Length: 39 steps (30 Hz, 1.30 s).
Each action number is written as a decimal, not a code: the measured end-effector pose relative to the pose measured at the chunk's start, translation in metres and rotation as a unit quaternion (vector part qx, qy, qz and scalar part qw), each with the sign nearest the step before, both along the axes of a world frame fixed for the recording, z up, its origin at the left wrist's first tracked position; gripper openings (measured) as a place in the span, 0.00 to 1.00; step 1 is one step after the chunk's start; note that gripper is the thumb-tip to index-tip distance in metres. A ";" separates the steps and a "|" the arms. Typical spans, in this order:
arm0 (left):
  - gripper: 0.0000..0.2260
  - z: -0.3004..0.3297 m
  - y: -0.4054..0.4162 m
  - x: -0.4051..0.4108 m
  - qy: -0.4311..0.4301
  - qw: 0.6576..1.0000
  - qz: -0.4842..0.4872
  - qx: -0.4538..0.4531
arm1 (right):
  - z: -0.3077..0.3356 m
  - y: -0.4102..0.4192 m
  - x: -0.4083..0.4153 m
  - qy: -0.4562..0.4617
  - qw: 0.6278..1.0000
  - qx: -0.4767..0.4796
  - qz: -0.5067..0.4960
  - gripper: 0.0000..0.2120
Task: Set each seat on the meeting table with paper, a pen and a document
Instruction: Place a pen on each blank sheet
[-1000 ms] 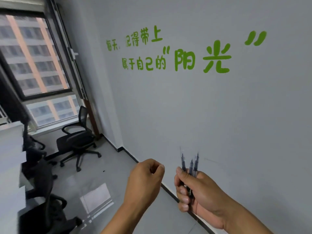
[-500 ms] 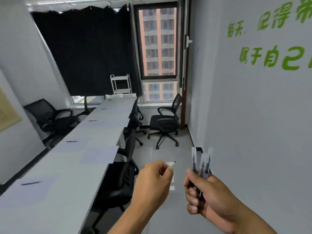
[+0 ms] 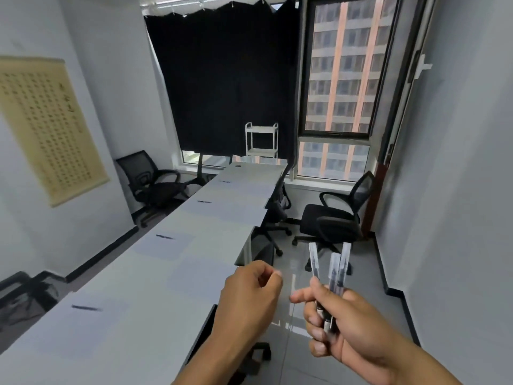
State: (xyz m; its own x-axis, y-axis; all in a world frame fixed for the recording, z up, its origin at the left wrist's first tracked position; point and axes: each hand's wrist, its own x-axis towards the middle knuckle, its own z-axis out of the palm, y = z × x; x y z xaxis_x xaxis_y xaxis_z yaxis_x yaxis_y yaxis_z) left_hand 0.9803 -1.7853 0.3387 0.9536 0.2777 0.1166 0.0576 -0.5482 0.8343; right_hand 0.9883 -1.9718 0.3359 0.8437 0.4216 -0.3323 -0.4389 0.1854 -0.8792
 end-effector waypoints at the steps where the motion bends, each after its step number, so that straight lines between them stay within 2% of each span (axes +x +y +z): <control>1: 0.12 0.000 0.004 0.009 0.000 1.000 0.001 0.000 | -0.001 0.005 0.013 0.001 1.000 0.003 0.011 0.22; 10: 0.11 -0.021 0.022 0.135 0.022 0.993 0.116 0.002 | -0.022 0.026 0.177 0.011 0.993 0.021 0.117 0.23; 18: 0.11 -0.043 -0.001 0.266 0.044 0.976 0.215 -0.003 | -0.041 0.015 0.348 0.036 0.972 -0.008 0.231 0.19; 22: 0.11 -0.046 0.003 0.303 0.033 0.966 0.257 -0.027 | -0.046 0.032 0.401 0.043 0.955 -0.028 0.293 0.14; 26: 0.14 -0.052 0.015 0.330 0.012 0.959 0.280 -0.038 | -0.066 0.061 0.438 0.067 0.937 -0.030 0.340 0.18; 30: 0.12 -0.070 0.046 0.355 0.019 0.957 0.285 -0.054 | -0.088 0.106 0.475 0.088 0.919 -0.051 0.380 0.20; 32: 0.11 -0.082 0.059 0.367 0.006 0.958 0.272 -0.093 | -0.095 0.124 0.487 0.084 0.907 -0.075 0.406 0.21; 36: 0.15 -0.110 0.089 0.404 -0.019 0.928 0.255 -0.270 | -0.117 0.164 0.522 0.105 0.886 -0.112 0.438 0.22; 39: 0.18 -0.128 0.106 0.425 -0.016 0.909 0.271 -0.315 | -0.129 0.186 0.542 0.125 0.880 -0.128 0.440 0.19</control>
State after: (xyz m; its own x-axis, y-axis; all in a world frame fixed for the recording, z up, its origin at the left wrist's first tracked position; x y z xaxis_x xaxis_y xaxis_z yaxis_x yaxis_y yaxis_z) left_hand 1.4049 -1.6793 0.2109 0.6563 0.7266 -0.2033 0.1470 0.1411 0.9790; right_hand 1.5300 -1.7854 0.2067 0.1141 0.7598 -0.6401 -0.4997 -0.5130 -0.6980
